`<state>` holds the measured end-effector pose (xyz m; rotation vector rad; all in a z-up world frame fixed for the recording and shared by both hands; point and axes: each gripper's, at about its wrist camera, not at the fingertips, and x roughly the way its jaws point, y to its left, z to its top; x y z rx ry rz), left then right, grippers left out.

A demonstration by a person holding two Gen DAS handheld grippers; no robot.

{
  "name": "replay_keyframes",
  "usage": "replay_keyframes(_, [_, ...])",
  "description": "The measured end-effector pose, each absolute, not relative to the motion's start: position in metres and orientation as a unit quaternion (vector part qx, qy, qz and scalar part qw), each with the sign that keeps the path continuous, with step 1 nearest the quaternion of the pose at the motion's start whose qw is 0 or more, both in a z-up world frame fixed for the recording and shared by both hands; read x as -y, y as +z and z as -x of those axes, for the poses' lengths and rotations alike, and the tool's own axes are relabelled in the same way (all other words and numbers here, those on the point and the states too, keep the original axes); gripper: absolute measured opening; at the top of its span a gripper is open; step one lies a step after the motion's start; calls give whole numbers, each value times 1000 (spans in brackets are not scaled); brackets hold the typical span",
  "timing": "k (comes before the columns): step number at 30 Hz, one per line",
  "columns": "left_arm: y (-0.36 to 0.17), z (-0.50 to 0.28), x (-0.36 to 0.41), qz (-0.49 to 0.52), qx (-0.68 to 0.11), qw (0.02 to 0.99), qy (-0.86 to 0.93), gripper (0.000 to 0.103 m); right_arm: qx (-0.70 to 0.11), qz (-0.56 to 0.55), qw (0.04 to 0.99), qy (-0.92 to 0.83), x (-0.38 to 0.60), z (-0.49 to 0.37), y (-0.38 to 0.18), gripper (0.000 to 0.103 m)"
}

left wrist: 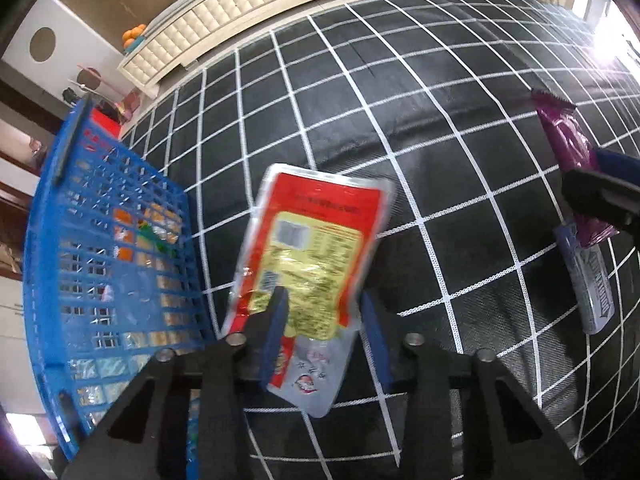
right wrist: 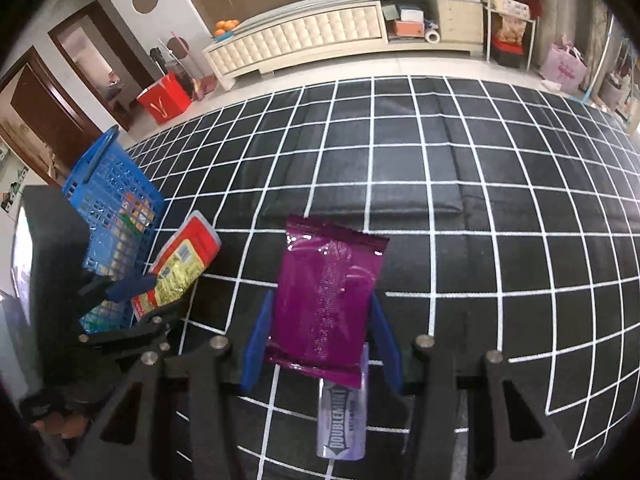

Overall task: Organize snacks
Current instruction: 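Grasp the red spicy-strip pack with the left tool while the right tool grasps the purple pack, then carry the red pack and purple pack over the blue basket with both tools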

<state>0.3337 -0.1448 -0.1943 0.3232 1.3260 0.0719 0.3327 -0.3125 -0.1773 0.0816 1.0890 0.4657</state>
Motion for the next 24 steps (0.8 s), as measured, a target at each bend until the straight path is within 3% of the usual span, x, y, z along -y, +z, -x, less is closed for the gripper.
replay_keyframes(3, [-201, -337, 144, -150, -613, 775, 33, 17, -516, -37, 828, 215, 315, -333, -180, 53])
replay_keyframes(9, [-197, -337, 140, -119, -607, 786, 16, 5, -517, -41, 829, 212, 319, -328, -176, 53])
replay_keyframes(24, [-105, -291, 144, -52, -514, 855, -46, 0, -502, -37, 841, 200, 309, -300, -125, 53])
